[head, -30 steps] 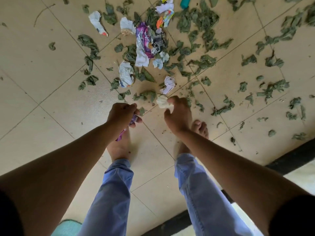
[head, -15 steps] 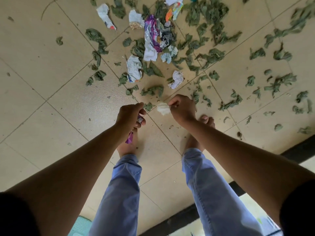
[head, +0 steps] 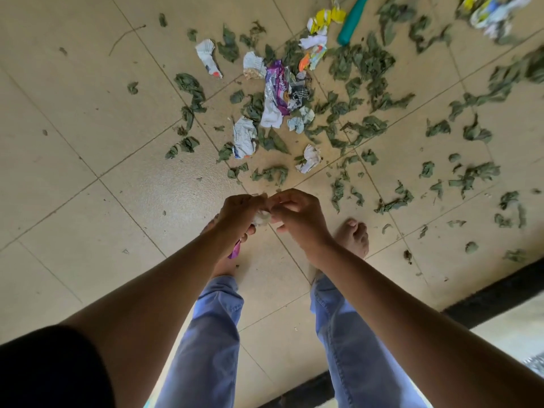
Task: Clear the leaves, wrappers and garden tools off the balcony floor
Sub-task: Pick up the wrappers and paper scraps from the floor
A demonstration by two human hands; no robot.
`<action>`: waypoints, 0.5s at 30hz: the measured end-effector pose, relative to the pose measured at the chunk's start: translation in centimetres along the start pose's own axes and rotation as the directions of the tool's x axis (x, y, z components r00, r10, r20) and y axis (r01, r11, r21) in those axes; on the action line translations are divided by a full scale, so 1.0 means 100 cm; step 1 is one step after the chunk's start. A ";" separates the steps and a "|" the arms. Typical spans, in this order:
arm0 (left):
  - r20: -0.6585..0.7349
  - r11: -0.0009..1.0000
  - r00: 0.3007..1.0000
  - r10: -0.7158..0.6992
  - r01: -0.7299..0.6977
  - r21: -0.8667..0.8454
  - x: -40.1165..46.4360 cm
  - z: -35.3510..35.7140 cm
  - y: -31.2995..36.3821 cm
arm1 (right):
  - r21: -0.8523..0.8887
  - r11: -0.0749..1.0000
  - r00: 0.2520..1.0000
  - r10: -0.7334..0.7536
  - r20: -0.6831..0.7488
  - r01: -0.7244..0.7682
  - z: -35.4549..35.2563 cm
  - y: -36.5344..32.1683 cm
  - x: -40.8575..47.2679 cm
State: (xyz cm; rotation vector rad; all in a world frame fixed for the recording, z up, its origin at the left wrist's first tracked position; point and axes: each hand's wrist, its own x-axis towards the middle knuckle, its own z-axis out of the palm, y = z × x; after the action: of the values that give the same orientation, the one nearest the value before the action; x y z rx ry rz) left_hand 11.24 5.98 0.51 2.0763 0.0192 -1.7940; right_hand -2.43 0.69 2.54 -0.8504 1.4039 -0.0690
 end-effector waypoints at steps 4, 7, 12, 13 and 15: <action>-0.026 1.000 1.000 0.004 -0.004 -0.010 0.000 -0.004 0.001 | -0.244 0.967 0.988 -0.101 -0.114 0.071 -0.010 0.004 0.021; -0.017 1.000 1.000 0.008 -0.009 -0.020 0.001 -0.004 0.004 | -0.501 0.861 0.960 -0.211 -0.183 0.094 -0.025 0.007 0.046; 0.049 0.992 0.996 -0.081 0.085 -0.095 0.011 -0.004 0.005 | -0.781 0.624 0.922 -0.310 -0.231 0.015 -0.045 0.009 0.101; 0.059 0.989 0.993 -0.099 0.105 -0.104 0.013 -0.004 0.004 | -0.801 0.598 0.921 -0.312 -0.234 -0.001 -0.048 0.009 0.111; 0.063 0.987 0.991 -0.122 0.128 -0.099 0.018 -0.007 -0.001 | -0.820 0.572 0.924 -0.307 -0.229 -0.014 -0.052 0.010 0.130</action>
State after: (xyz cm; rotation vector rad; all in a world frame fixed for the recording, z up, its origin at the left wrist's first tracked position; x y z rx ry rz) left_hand 12.21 5.85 -1.14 1.9909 0.2267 -1.8823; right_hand -4.62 -7.76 -8.39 -1.8165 1.7079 0.3540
